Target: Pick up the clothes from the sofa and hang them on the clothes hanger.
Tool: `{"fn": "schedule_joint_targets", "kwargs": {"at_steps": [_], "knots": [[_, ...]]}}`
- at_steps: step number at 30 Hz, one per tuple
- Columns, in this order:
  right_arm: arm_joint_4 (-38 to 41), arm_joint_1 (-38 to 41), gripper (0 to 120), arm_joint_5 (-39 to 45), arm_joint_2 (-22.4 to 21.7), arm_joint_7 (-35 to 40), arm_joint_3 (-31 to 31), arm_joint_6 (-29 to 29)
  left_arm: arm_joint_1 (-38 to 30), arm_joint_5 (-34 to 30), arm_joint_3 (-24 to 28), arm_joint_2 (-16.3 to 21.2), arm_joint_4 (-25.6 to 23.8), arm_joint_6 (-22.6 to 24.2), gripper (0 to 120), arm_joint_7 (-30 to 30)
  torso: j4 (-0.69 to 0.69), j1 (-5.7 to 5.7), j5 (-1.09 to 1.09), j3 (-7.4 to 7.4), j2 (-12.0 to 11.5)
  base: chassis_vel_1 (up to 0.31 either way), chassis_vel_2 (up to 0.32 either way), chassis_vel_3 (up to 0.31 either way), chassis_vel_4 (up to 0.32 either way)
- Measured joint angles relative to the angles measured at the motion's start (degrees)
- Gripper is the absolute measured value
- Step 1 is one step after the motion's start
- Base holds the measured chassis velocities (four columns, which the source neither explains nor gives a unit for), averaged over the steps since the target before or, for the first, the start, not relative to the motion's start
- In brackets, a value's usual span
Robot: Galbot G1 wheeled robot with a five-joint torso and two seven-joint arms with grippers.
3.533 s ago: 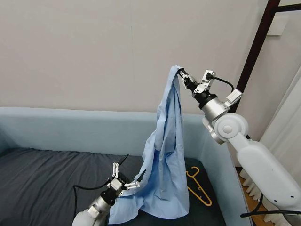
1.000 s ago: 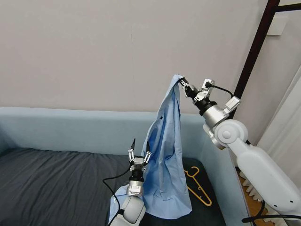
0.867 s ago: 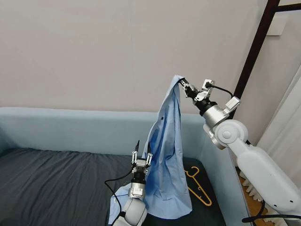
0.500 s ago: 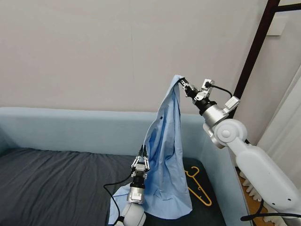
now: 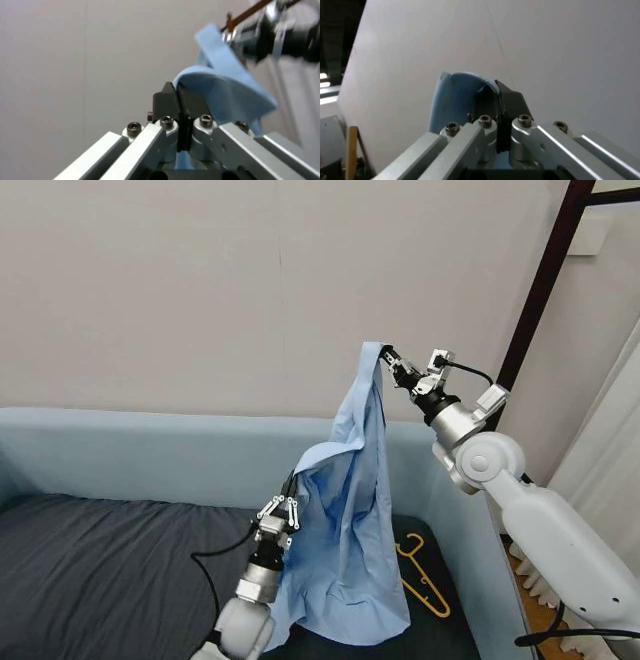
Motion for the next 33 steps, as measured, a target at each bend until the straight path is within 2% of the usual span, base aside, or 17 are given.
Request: {"fn": "schedule_joint_targets", "kwargs": {"at_steps": [3,4,6,8,9,10,13,14,17,19,20,23,24,25,28,30,33], "knots": [[-1.3,0.1,0,-0.8,0.0,0.5,-0.5,0.1,-5.3,-15.8,0.3,8.4,-4.1,4.4,0,5.8,0.00,0.00,0.01,0.01,0.0,0.000,0.000,0.000,0.000],[-1.3,0.1,0,-0.8,0.0,0.5,-0.5,0.1,-5.3,-15.8,0.3,8.4,-4.1,4.4,0,5.8,0.00,0.00,0.01,0.01,0.0,0.000,0.000,0.000,0.000],[-1.6,-0.1,0,-1.0,0.0,0.5,-0.5,0.1,-8.6,-25.9,0.4,13.8,-5.3,7.1,0,7.3,0.00,0.00,0.01,0.00,0.0,0.000,0.000,0.000,0.000],[-1.8,-0.3,0,-1.2,-0.2,0.5,-0.4,0.1,-11.3,-31.3,0.1,17.4,-5.3,9.1,0,6.9,0.01,0.00,0.00,0.00,0.0,0.000,0.000,0.000,0.000],[-1.9,-0.2,0,-1.2,-0.3,0.5,-0.3,0.2,-12.5,-32.9,-0.3,19.1,-5.1,10.2,0,6.5,0.00,0.00,-0.01,0.01,0.0,0.000,0.000,0.000,0.000],[-1.9,-0.2,0,-1.2,-0.3,0.5,-0.3,0.2,-12.5,-32.9,-0.3,19.1,-5.1,10.2,0,6.5,0.00,0.00,-0.01,0.01,0.0,0.000,0.000,0.000,0.000],[-2.4,0.7,0,-2.1,-0.5,1.1,0.0,1.6,-15.5,-34.7,-0.9,24.4,-5.2,15.0,0,4.3,0.00,0.01,0.00,0.01,0.0,0.000,0.000,0.000,0.000],[-2.4,0.7,0,-2.1,-0.5,1.1,0.0,1.6,-15.5,-34.7,-0.9,24.4,-5.2,15.0,0,4.3,0.00,0.01,0.00,0.01,0.0,0.000,0.000,0.000,0.000],[-2.0,2.2,0,-2.8,-0.6,1.3,0.9,2.9,-18.1,-36.4,-0.8,30.5,-7.9,22.6,0,-1.9,0.00,0.01,0.00,0.01,0.0,0.000,0.000,0.000,0.000],[-0.3,3.2,0,-2.7,-1.1,0.1,1.7,3.6,-19.9,-39.5,0.1,36.2,-10.6,30.0,0,-5.7,0.01,0.01,0.01,0.01,0.0,0.000,0.000,0.000,0.000],[-0.3,3.2,0,-2.7,-1.1,0.1,1.7,3.6,-19.9,-39.5,0.1,36.2,-10.6,30.0,0,-5.7,0.01,0.01,0.01,0.01,0.0,0.000,0.000,0.000,0.000],[2.1,4.1,0,-3.0,-2.0,-2.6,2.4,4.1,-23.0,-42.7,1.7,42.4,-12.1,35.8,0,-6.4,0.01,0.00,0.00,0.00,0.0,0.000,0.000,0.000,0.000],[2.1,4.1,0,-3.0,-2.0,-2.6,2.4,4.1,-23.0,-42.7,1.7,42.4,-12.1,35.8,0,-6.4,0.01,0.00,0.00,0.00,0.0,0.000,0.000,0.000,0.000],[3.0,4.4,0,-3.8,-2.2,-2.9,2.5,4.2,-24.5,-44.2,2.1,44.2,-12.4,37.7,0,-6.4,0.00,0.00,0.00,0.00,0.0,0.000,0.000,0.000,0.000],[4.1,5.1,0,-7.4,-2.4,-2.8,2.5,4.3,-30.1,-51.5,3.1,47.3,-13.0,42.6,0,-6.3,0.01,0.00,0.00,0.00,0.0,0.000,0.000,0.000,0.000],[4.2,5.3,0,-8.8,-2.4,-2.8,2.5,4.3,-32.0,-54.1,3.2,47.9,-13.3,44.1,0,-6.3,0.01,0.00,0.00,0.00,0.0,0.000,0.000,0.000,0.000],[4.6,5.5,0,-10.7,-2.5,-2.1,2.5,4.4,-38.4,-62.6,3.3,48.7,-13.6,47.7,0,-4.5,-0.01,0.00,0.03,0.00,0.0,0.000,0.000,0.000,0.000]]}}
